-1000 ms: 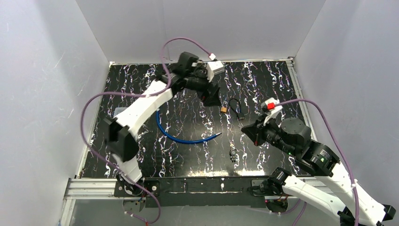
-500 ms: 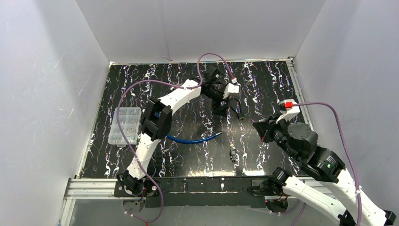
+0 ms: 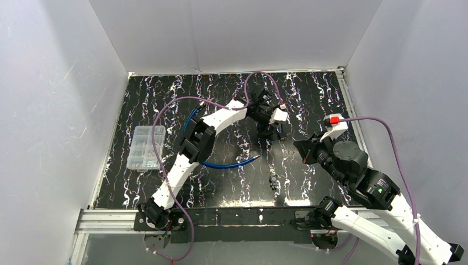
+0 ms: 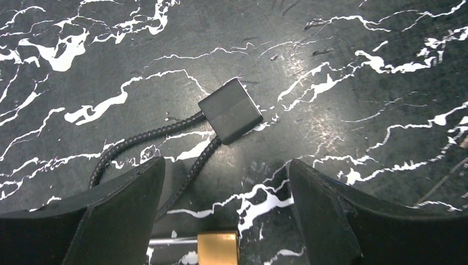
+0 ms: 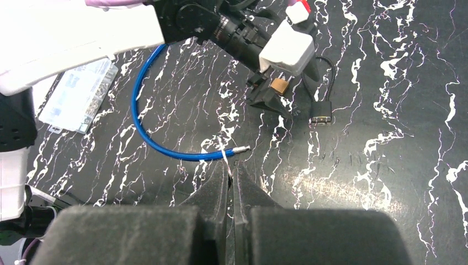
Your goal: Unlock with the key
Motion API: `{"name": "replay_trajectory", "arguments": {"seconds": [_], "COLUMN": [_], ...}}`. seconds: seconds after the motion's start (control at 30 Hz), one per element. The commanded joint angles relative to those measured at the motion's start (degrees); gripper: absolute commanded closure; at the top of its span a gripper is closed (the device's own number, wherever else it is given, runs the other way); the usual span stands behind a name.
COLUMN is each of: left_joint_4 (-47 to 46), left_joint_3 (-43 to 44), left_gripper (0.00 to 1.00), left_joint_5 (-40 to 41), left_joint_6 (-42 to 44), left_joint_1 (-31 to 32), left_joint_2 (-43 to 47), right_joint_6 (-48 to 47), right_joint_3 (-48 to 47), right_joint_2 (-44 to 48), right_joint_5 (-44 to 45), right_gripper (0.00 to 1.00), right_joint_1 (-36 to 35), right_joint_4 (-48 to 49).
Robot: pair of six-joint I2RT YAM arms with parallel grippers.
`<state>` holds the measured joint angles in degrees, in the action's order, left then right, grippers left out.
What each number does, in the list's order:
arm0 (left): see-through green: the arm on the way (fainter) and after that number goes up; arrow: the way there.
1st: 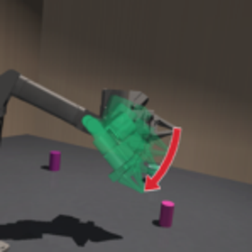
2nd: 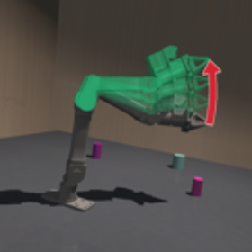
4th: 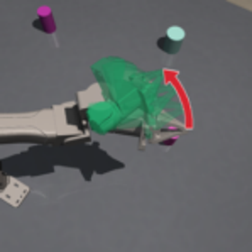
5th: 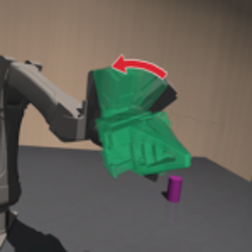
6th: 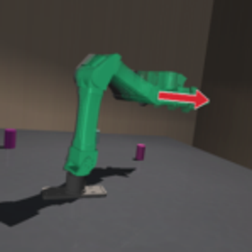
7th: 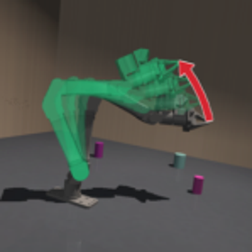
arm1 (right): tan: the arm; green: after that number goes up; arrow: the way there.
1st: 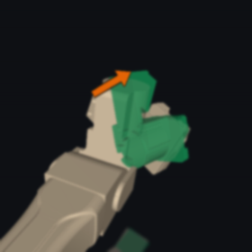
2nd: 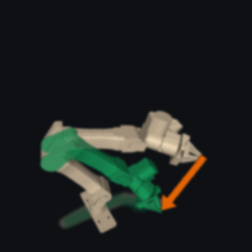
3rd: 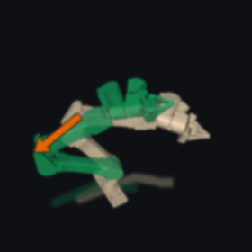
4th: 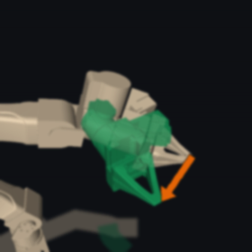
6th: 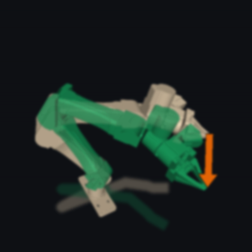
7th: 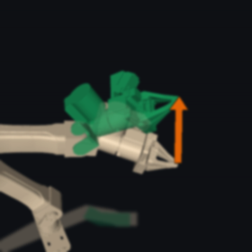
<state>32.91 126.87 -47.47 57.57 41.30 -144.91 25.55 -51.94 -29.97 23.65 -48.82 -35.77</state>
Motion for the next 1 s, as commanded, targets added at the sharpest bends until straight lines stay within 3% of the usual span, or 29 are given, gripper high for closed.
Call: {"name": "replay_trajectory", "arguments": {"seconds": [0.0, 0.27, 0.7, 0.97], "left_joint_4": [-0.05, 0.85, 10.42, 10.96], "left_joint_3": [3.76, 5.24, 11.39, 3.35], "left_gripper": [0.19, 0.17, 0.18, 0.36], "left_joint_5": [-1.76, 0.75, 2.36, 0.36], "left_joint_6": [1.23, 1.69, -2.22, -4.47], "left_joint_1": [0.84, 2.53, 3.18, 2.82], "left_joint_2": [-0.90, -3.16, -6.77, -1.81], "right_joint_6": [0.19, 0.47, 0.66, 0.30], "right_joint_3": [-0.72, -1.55, -2.14, -2.10], "right_joint_2": [0.98, 1.98, 3.68, 3.73], "right_joint_5": [0.12, 0.69, 2.41, 2.82], "right_gripper": [0.99, 0.99, 0.99, 0.99], "right_joint_1": [0.18, 0.21, 0.21, 0.21], "right_joint_4": [3.37, 2.46, 0.85, 0.37]}}
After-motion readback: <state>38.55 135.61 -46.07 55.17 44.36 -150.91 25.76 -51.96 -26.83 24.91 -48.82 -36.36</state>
